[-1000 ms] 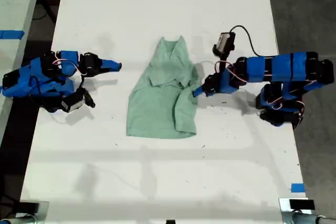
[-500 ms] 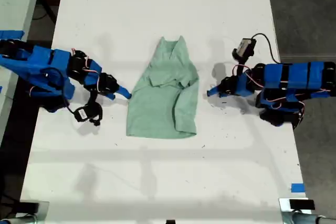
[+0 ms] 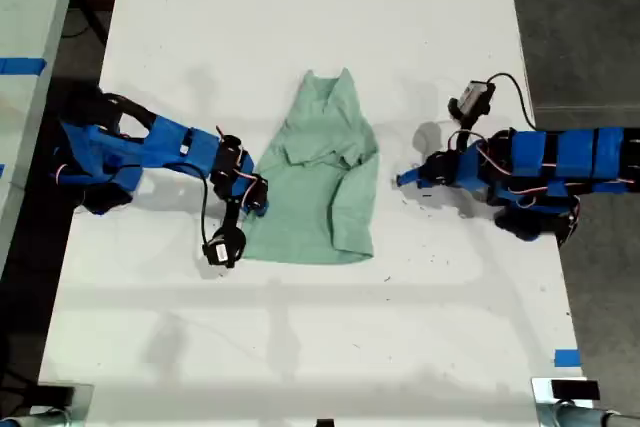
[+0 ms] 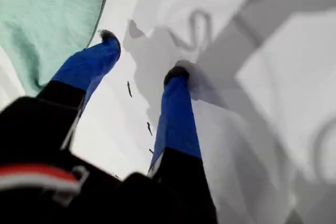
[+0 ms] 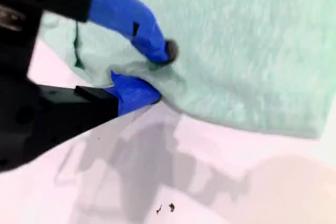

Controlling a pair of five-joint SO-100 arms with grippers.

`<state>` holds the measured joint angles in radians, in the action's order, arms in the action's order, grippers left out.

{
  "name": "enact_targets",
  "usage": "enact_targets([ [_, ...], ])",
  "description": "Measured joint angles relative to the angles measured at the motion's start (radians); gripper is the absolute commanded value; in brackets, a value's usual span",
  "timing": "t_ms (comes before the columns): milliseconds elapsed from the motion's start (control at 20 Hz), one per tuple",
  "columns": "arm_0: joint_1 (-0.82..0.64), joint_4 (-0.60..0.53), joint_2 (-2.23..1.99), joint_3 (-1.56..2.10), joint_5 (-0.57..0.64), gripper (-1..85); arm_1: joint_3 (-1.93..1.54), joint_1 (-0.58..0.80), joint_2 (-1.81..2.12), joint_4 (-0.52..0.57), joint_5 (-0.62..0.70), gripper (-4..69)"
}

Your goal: Fold t shirt

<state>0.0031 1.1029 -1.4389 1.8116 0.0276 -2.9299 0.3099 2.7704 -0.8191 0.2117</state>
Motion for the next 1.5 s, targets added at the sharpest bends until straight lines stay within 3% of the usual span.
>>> enact_targets([
  [100,0.006,0.106,0.032,-0.098,-0.031,-0.3,-0.04,0.011,0.089,-0.028,0.0,18.2],
  [300,0.002,0.43,0.038,-0.39,-0.035,-0.3,-0.1,0.014,0.351,-0.149,-0.015,17.4],
  [500,-0.06,0.474,0.04,-0.6,0.057,-0.3,-0.123,0.031,0.672,-0.354,-0.029,17.3],
  [700,-0.081,0.339,0.15,-0.741,0.175,0.0,-0.123,0.035,0.71,-0.374,-0.031,17.3],
  [750,-0.081,0.288,0.178,-0.744,0.198,8.4,-0.123,0.035,0.712,-0.374,-0.031,17.4],
  [850,-0.081,0.164,0.235,-0.744,0.249,42.2,-0.123,0.035,0.712,-0.374,-0.031,17.4],
  [950,-0.075,0.049,0.261,-0.744,0.281,30.3,-0.123,0.035,0.712,-0.374,-0.031,17.4],
  [1050,-0.066,0.029,0.258,-0.744,0.285,16.2,-0.123,0.035,0.712,-0.374,-0.031,17.4],
  [1200,-0.077,0.106,0.109,-0.742,0.285,13.7,-0.123,0.035,0.712,-0.374,-0.031,17.4],
  [1350,-0.198,0.235,-0.224,-0.641,0.268,13.4,-0.123,0.035,0.712,-0.374,-0.031,17.4],
  [1500,-0.387,0.15,-0.689,-0.264,0.264,0.5,-0.123,0.035,0.712,-0.374,-0.031,17.1],
])
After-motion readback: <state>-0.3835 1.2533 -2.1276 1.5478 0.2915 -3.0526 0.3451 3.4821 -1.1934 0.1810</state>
